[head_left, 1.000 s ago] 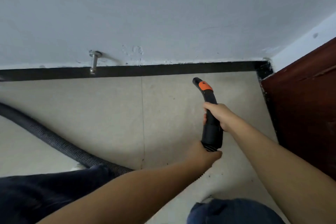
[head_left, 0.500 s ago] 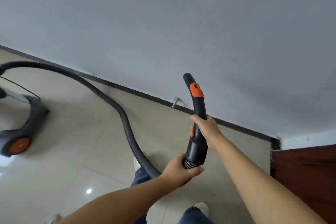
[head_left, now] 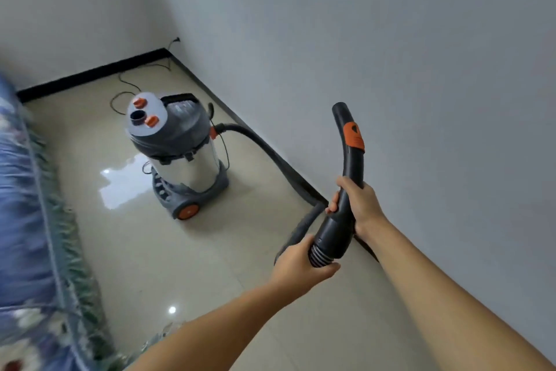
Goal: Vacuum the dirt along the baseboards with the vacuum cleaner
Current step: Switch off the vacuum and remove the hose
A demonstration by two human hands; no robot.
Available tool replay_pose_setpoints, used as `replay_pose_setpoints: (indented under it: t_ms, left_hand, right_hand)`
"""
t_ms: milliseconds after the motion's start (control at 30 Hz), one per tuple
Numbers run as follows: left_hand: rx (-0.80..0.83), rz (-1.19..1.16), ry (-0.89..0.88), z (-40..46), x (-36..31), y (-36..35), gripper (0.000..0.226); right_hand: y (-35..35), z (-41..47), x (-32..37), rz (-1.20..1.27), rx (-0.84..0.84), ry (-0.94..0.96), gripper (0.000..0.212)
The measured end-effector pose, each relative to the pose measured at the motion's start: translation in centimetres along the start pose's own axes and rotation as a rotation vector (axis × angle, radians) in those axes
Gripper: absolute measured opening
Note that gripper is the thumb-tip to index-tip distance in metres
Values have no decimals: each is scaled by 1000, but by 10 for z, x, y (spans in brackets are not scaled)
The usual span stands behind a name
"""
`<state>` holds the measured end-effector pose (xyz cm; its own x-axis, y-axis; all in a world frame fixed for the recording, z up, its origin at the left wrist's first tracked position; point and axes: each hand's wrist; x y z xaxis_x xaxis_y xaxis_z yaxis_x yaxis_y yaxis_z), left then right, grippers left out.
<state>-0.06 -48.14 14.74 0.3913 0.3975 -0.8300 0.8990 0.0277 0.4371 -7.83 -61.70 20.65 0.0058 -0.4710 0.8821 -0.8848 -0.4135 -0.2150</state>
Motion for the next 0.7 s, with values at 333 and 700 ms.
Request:
replay_pose_setpoints:
  t_ms: [333, 700]
  left_hand:
    - [-513, -124, 1, 38, -9, 165, 33]
    - [-347, -407, 35, 140, -12, 318, 16]
  right_hand:
    - [-165, 79, 84, 78, 219, 259, 6]
    - [-309, 210, 176, -338, 775, 298, 12]
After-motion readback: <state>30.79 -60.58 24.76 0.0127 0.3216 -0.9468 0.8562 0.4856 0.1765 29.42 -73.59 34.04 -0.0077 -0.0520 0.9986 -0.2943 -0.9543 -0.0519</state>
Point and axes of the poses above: each hand's wrist, its own z-axis towards the middle knuckle, its own y-axis out of the back of the hand, x = y × z, and after that the axes turned 5 degrees about x, right-handed
